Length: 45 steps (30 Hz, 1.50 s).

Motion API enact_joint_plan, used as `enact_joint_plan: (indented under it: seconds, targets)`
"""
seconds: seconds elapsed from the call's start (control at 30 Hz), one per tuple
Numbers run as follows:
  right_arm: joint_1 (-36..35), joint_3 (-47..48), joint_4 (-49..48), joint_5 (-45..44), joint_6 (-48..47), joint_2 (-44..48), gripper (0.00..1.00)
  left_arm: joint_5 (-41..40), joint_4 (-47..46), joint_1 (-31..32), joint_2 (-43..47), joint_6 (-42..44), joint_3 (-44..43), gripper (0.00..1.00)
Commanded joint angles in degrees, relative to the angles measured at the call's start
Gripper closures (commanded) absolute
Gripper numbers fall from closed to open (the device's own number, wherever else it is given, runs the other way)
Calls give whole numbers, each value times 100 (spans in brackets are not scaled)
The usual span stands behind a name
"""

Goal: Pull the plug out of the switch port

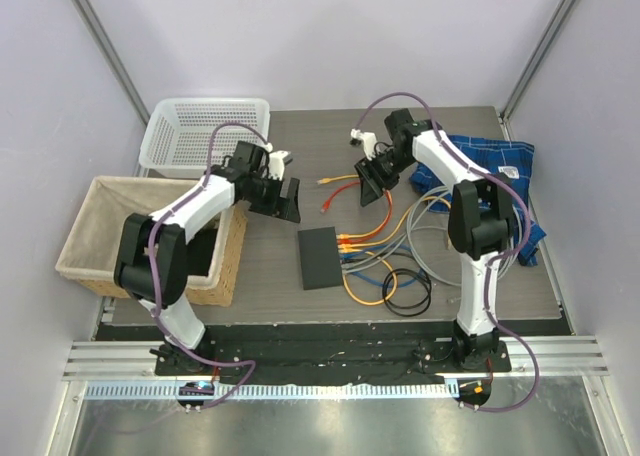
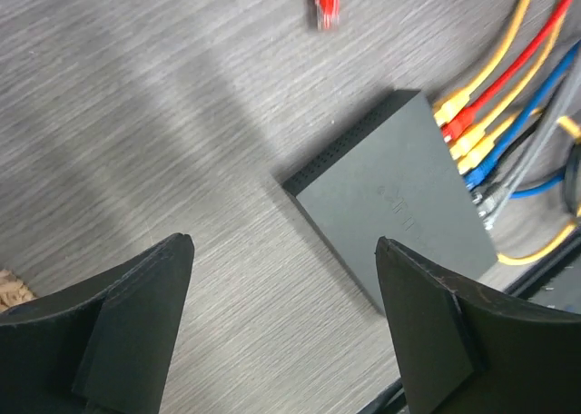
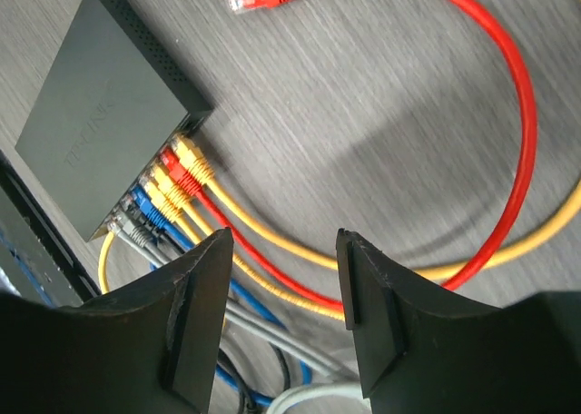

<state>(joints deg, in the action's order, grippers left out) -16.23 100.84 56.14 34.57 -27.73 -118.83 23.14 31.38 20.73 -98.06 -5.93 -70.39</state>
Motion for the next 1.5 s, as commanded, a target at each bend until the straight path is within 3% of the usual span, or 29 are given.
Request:
enact_joint_plan:
  seconds: [0.0, 0.13, 0.2, 0.33, 0.4, 0.6, 0.83, 1.1, 1.47]
  targets:
    - [-126, 997, 529, 313, -191, -447, 43, 1067, -123, -60, -256, -74, -238, 17]
    - [-196, 1264, 688, 305, -277, -721, 43, 1474, 123, -95, -503, 213, -440, 24]
    - [-232, 1150, 697, 340, -330, -730, 44, 1728, 237, -139, -713, 556, -493, 35]
    - [-232, 1070, 854, 410, -637, -756, 45, 1949, 1524, -157, -1214, 2444, -1106, 53]
    - [-223, 878, 864, 559, -725, -651, 45, 1967, 1810, -148, -1320, 2579, -1318, 60]
    - [-232, 709, 776, 1096, -840, -746, 45, 1879, 1240, -140, -1110, 1843, -1082, 76]
    - [-232, 973, 697, 1649, -480, -1169, 43, 1791, 985, -104, -1215, 1403, -1091, 78]
    - [-240, 824, 503, 1940, -119, -1257, 41, 1756, 862, 107, -1294, 1095, -1144, 95]
    - [-293, 525, 468, 1896, -84, -1380, 42, 1677, 721, 212, -1593, 813, -784, 100]
